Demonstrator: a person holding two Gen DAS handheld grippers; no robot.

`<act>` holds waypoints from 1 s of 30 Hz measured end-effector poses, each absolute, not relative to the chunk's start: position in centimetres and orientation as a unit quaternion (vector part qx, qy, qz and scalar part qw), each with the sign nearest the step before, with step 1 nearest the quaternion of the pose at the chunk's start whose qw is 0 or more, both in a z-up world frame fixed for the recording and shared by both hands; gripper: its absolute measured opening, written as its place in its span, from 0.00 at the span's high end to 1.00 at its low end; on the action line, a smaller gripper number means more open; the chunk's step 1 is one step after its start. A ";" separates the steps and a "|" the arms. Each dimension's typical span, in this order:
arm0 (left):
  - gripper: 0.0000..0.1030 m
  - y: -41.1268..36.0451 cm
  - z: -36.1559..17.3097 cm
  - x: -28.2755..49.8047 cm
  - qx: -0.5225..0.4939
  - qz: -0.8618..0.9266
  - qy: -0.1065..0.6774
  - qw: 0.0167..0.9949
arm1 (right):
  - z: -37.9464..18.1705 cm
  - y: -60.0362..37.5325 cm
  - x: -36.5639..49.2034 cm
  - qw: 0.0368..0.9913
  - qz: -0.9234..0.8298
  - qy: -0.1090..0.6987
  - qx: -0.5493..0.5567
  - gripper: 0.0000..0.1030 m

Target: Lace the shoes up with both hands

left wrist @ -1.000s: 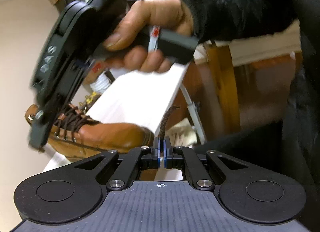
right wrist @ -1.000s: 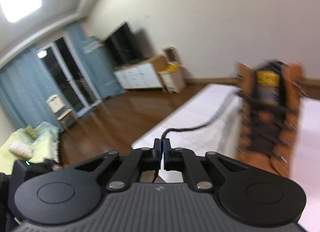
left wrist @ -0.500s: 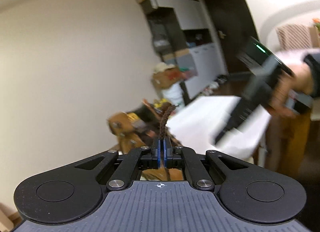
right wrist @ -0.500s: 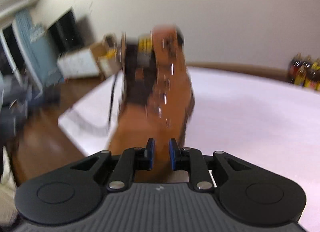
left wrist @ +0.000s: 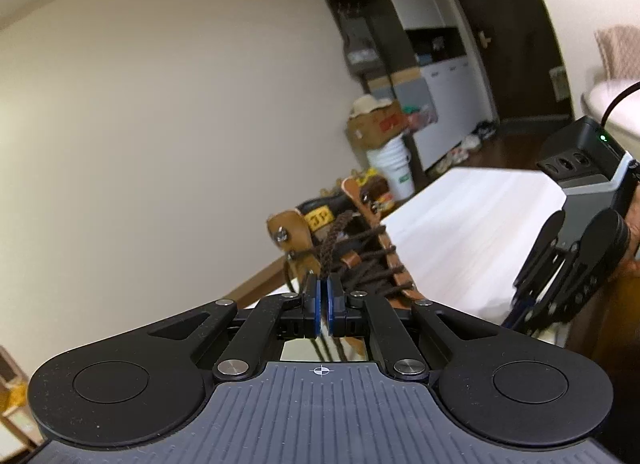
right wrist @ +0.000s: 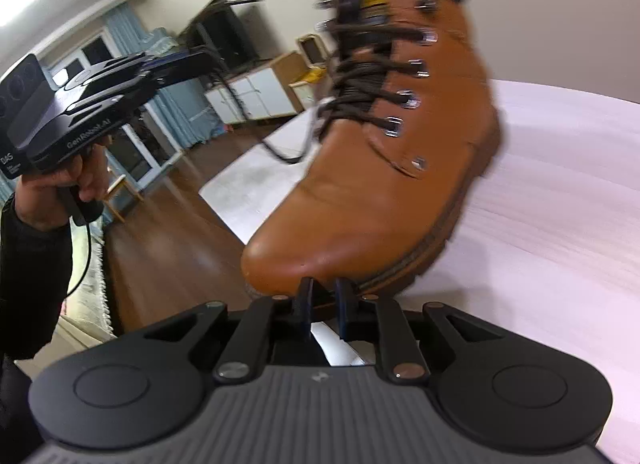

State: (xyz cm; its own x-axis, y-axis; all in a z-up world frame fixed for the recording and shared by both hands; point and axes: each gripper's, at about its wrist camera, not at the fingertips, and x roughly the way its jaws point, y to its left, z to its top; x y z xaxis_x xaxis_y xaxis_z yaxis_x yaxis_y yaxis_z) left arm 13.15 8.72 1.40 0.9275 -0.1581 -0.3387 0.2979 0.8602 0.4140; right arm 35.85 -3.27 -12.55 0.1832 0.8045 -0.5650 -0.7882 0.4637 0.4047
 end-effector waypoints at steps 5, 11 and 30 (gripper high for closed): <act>0.97 6.9 0.9 13.7 0.289 -0.082 0.149 0.942 | -13.1 2.2 36.4 0.766 0.541 0.348 0.027 0.87; 0.97 4.6 -0.4 14.3 0.367 -0.073 0.134 0.918 | -13.1 3.8 36.9 0.768 0.537 0.345 0.061 0.89; 0.97 2.4 -2.0 17.9 0.404 -0.068 0.131 0.903 | -9.9 -5.3 35.6 0.840 0.436 0.304 0.111 0.80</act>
State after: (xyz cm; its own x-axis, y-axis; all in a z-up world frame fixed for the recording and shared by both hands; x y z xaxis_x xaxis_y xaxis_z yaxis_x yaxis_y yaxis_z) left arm 17.92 2.44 -2.03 0.9563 -0.0161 -0.2919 0.2284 0.6641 0.7119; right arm 35.57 -5.34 -9.93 0.4361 0.7991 -0.4138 -0.6646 0.5960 0.4506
